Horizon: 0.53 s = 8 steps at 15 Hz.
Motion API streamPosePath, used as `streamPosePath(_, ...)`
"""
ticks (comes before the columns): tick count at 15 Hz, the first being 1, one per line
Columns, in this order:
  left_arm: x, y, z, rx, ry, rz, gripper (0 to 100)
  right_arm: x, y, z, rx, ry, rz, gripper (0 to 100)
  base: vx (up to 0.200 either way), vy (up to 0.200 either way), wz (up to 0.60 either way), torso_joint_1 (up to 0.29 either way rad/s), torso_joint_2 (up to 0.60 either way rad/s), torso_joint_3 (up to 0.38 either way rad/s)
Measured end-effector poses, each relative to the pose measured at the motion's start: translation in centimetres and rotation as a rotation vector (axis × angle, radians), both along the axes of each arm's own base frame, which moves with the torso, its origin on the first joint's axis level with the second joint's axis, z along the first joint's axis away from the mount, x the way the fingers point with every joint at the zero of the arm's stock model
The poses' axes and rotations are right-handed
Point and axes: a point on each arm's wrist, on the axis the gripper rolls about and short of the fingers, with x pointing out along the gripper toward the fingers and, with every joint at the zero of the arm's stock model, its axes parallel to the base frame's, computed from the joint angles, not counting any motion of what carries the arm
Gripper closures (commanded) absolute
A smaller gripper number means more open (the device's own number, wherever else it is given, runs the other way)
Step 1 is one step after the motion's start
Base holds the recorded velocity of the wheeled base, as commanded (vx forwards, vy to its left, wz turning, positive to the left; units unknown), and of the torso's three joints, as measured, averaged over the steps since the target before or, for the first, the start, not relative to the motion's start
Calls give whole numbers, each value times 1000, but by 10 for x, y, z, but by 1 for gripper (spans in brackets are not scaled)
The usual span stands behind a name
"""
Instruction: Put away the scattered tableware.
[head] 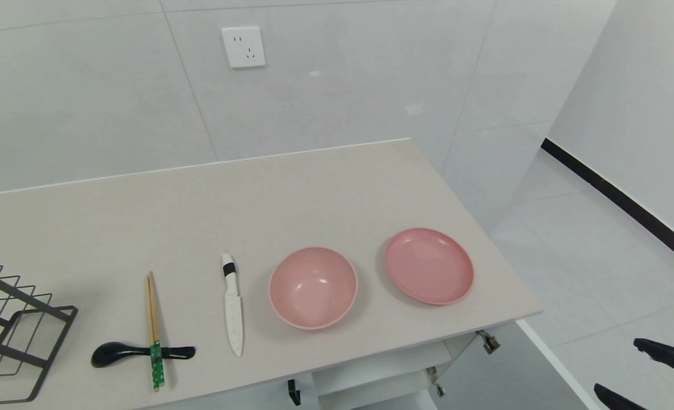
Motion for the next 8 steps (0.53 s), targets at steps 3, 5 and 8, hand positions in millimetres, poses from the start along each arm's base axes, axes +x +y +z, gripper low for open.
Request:
streamPosePath(3, 0, 0, 0, 0, 0, 0, 0, 20, 0, 9, -8, -80, -2, 0, 0, 0, 0, 0, 0, 0)
streamPosePath(5, 0, 0, 0, -1, 0, 0, 0, 36, 0, 10, -9, -95, -2, 0, 0, 0, 0, 0, 0, 0)
streamPosePath(8, 0, 0, 0, -1, 0, 0, 0, 61, 0, 8, -12, -111, 0, 0, 0, 0, 0, 0, 0, 0)
